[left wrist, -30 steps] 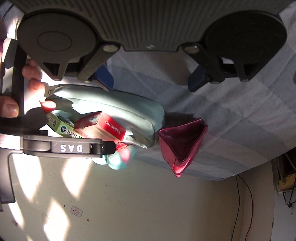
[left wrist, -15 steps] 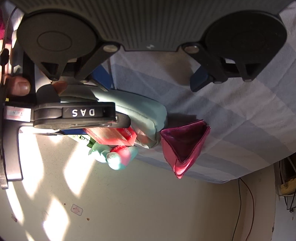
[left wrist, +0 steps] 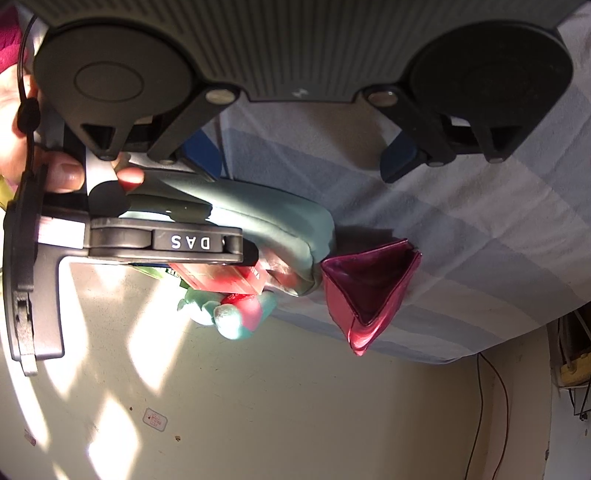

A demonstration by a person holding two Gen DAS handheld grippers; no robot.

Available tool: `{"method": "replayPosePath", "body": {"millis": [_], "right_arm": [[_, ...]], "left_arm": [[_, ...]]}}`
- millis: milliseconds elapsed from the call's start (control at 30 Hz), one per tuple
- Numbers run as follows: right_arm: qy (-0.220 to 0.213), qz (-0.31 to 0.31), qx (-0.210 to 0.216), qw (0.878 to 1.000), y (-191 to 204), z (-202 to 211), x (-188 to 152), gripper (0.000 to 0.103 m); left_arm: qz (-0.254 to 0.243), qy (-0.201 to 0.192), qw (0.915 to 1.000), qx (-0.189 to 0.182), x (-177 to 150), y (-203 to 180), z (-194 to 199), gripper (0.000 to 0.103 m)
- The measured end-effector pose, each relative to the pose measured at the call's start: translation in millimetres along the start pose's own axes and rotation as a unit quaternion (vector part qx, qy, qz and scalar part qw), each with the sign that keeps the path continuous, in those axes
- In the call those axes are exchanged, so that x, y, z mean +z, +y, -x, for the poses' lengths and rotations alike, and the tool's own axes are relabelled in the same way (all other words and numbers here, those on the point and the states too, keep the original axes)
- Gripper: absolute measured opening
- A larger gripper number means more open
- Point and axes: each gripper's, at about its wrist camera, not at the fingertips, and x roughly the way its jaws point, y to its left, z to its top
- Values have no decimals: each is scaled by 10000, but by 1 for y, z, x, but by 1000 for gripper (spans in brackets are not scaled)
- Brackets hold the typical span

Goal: Organize objects
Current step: 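Close the right gripper on the red box on the light-blue pouch, then carry the red box into the pink tin with the right gripper and release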

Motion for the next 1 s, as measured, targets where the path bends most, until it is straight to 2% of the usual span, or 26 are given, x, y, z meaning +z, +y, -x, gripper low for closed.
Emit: {"method": "replayPosePath", "body": {"millis": [267,433,700,833,1000], "right_arm": [[-147,-167,-43,9997,-4,12,-8,92],[-278,-233,-25,9993,-7,35,-20,92],[-573,-565,-58,9967,-21,91,-44,92],[-556,-811,-196,9950,-29,112,-59,92],[-417,-1075,-129,9932,-34,142,-93,92]], "left_arm": [[8,-4,10000,-14,1,1,2,94],[328,-94,9983,-477,3,7,9,94],[184,-263,9953,-913,3,-1,16,94],[-1,-23,9927,-1205,1,-9,10,94],[-161,202,9895,-1421,-3,-15,3,94]]}}
